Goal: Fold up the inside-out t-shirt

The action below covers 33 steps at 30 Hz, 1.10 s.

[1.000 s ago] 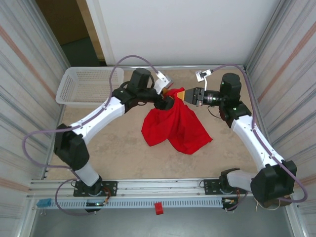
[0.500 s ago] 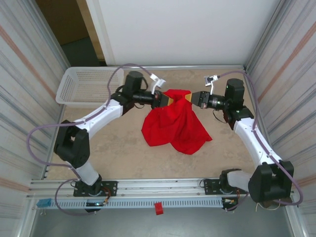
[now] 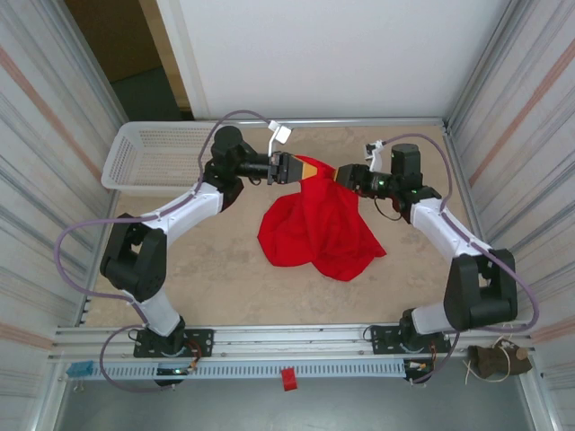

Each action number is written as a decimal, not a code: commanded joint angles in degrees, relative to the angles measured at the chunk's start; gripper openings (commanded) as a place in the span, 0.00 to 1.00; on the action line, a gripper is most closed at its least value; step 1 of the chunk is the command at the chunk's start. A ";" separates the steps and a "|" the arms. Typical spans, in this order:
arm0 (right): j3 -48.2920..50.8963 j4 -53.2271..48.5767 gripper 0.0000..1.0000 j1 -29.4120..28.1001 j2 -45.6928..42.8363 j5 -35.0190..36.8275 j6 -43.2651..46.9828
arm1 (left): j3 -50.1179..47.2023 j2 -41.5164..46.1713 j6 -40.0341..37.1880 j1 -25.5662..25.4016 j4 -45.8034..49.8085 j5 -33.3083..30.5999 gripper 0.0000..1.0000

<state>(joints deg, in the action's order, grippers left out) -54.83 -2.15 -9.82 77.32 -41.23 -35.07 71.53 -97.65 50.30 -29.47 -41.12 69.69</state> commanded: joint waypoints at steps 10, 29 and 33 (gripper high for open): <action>-0.40 -2.50 0.65 -5.25 -18.90 3.05 -0.88 | 2.02 1.79 -2.03 0.12 0.30 3.02 0.00; -2.39 9.39 0.30 -12.32 -11.49 0.73 -8.30 | 2.57 2.20 -5.81 -0.58 5.15 2.72 0.00; -3.30 9.67 0.00 -12.22 -10.94 -0.07 -8.52 | 2.65 2.20 -5.92 -0.67 5.26 2.66 0.00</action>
<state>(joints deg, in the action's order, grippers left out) -55.83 5.52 -21.89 65.67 -40.42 -43.29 71.96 -97.49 45.87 -29.61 -34.87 70.74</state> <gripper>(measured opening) 0.038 0.053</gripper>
